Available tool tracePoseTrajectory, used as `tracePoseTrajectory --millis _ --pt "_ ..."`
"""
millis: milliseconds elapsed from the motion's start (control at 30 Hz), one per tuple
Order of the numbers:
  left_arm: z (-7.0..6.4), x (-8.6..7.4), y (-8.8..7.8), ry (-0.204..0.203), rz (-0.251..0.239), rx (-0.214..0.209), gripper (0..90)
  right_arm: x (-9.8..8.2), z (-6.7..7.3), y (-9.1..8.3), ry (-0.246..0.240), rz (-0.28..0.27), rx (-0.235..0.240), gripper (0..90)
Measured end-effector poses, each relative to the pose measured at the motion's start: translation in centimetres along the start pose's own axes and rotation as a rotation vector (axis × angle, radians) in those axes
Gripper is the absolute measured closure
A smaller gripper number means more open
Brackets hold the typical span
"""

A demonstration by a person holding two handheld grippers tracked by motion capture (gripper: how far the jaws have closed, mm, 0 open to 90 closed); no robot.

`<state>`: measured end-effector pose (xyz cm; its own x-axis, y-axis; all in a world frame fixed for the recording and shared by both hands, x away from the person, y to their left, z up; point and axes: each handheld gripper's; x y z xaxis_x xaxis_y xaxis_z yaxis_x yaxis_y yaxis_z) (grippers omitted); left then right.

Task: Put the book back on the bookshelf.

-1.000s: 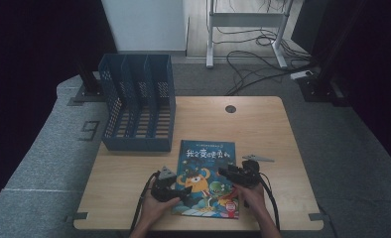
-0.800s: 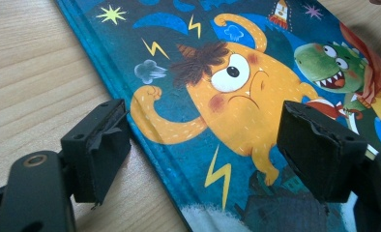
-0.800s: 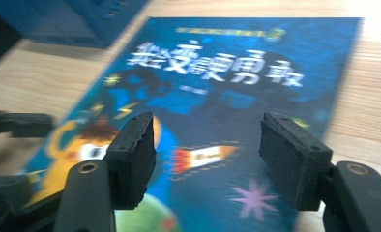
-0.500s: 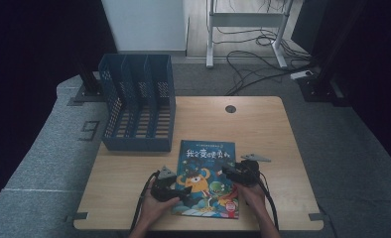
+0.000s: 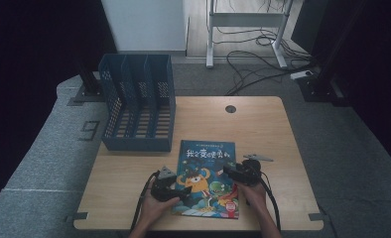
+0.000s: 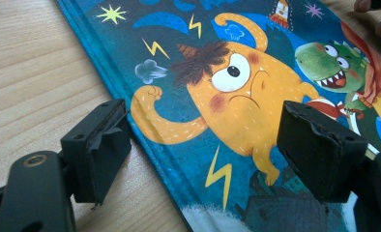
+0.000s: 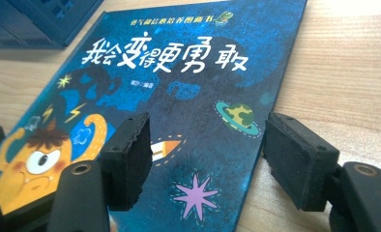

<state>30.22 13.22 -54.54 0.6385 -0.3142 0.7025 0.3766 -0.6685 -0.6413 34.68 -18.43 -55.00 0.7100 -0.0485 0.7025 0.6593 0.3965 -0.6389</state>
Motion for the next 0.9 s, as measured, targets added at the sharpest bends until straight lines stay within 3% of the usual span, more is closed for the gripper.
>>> tracePoseTrajectory --millis 67,300,367,633,900 --pt "-0.1 0.0 0.0 0.001 0.001 0.003 18.8 0.1 -0.3 -0.2 0.037 0.000 0.027 35.0" --pt "-0.1 0.0 0.1 0.003 0.000 0.007 18.5 0.4 -0.4 -0.9 0.073 -0.024 0.064 35.4" --pt "-0.1 0.0 0.1 0.003 -0.001 0.006 18.3 0.7 -0.6 -1.5 0.106 -0.040 0.108 36.4" --pt "0.0 0.0 0.1 0.001 -0.001 0.000 17.8 1.1 -1.1 -2.3 0.160 -0.046 0.190 37.6" --pt "0.0 0.0 0.1 0.000 -0.003 0.000 17.8 1.1 -1.3 -2.3 0.172 -0.015 0.205 39.6"
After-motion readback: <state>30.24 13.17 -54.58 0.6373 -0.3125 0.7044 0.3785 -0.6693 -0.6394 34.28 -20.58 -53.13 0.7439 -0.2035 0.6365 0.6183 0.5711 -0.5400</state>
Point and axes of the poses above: each handheld gripper's, and its own axes: y roughly forward along the jaws, x roughly out of its top, z roughly to its left, and after that the axes turned 7 degrees about -x, right-handed
